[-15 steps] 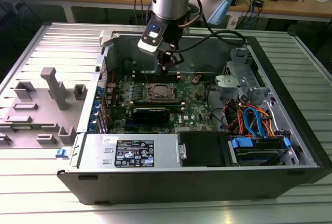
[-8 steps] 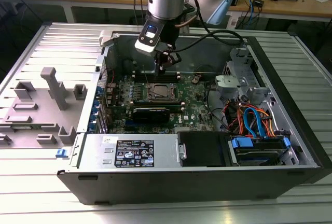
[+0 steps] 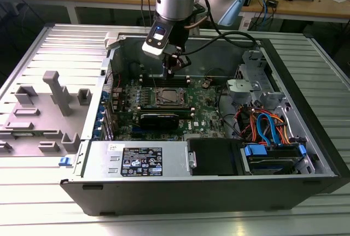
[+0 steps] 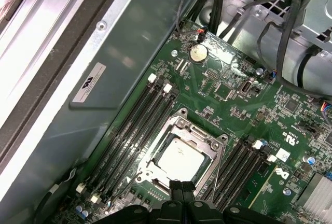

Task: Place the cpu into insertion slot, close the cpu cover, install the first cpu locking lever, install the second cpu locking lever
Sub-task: 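Install the first cpu locking lever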

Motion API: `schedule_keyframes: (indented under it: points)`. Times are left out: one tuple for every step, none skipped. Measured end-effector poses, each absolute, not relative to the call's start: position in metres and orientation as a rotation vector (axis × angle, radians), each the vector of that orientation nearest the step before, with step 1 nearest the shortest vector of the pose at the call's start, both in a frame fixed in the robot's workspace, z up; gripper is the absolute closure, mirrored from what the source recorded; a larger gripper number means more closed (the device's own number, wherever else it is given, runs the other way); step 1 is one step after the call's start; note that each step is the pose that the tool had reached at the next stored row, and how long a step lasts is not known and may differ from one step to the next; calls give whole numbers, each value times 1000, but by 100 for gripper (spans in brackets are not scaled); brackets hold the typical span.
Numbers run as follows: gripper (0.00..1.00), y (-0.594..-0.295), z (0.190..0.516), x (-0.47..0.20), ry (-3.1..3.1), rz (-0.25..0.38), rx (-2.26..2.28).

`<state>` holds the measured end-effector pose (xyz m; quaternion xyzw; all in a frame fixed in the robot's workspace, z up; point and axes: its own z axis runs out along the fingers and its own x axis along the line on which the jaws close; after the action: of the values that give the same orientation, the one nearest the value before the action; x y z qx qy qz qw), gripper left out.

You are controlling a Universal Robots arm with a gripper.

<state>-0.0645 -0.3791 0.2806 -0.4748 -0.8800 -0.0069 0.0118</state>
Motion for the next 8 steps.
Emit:
schedule_keyframes:
  points:
    - [89,-379,281,-64,-2744,-21,-1480]
    - [89,-379,281,-64,-2745,-22,-1479]
    - [89,-379,281,-64,-2745,-22,-1479]
    - [89,-379,281,-64,-2745,-22,-1479]
    - [89,-379,281,-64,-2745,-22,-1479]
    - [89,-379,281,-64,-2745,-22,-1479]
    - [89,-379,281,-64,-2745,-22,-1479]
    - [89,-379,281,-64,-2745,-21,-1479]
